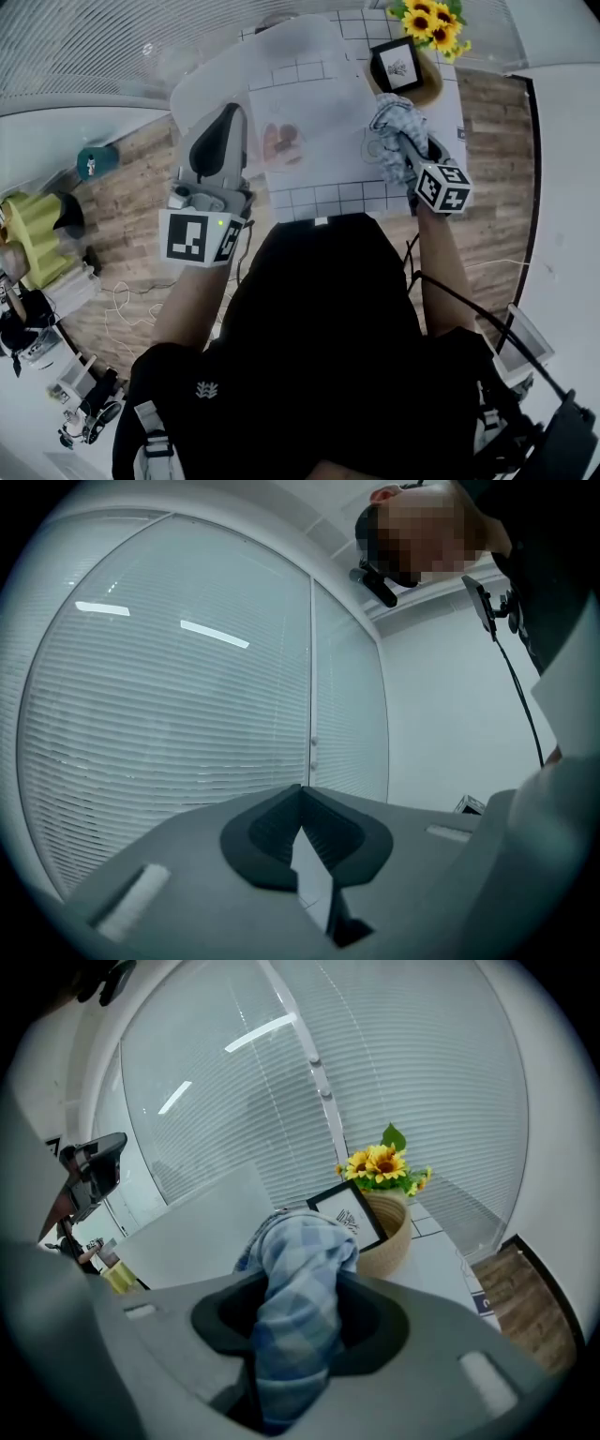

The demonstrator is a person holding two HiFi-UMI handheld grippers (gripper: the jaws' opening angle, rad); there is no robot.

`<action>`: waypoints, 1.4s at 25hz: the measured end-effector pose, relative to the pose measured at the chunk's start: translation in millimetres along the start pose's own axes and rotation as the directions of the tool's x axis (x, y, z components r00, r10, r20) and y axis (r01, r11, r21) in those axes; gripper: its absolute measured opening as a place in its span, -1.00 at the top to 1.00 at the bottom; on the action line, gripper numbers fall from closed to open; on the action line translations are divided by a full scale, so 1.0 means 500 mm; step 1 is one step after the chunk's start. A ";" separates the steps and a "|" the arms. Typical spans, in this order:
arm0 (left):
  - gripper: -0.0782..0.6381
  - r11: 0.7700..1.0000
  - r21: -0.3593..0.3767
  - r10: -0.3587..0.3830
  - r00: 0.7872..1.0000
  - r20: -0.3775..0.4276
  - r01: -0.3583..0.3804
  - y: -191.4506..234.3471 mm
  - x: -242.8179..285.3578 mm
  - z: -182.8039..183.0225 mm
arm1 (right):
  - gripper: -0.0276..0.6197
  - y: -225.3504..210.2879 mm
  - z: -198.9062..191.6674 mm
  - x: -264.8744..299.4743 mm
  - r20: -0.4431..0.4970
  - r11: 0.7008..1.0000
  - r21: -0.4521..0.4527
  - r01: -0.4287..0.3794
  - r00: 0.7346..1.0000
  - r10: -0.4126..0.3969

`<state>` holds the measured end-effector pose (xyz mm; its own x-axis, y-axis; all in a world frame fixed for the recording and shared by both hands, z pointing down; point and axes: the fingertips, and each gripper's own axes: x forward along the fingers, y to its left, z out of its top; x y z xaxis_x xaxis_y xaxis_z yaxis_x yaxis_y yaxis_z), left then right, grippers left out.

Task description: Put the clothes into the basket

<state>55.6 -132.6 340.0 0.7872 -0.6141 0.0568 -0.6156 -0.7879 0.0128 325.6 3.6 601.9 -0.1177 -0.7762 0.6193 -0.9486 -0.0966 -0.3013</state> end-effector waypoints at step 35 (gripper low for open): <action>0.76 0.994 0.020 0.101 0.982 0.159 -0.106 0.081 -0.114 0.140 | 0.39 0.109 0.317 -0.144 0.265 0.991 -0.137 0.005 0.964 0.032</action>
<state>-11.9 -132.8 267.4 0.7167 -0.6899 -0.1019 -0.6944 -0.7194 -0.0132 328.9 -44.3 426.0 -0.0660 -0.9163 0.3950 -0.9805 -0.0138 -0.1959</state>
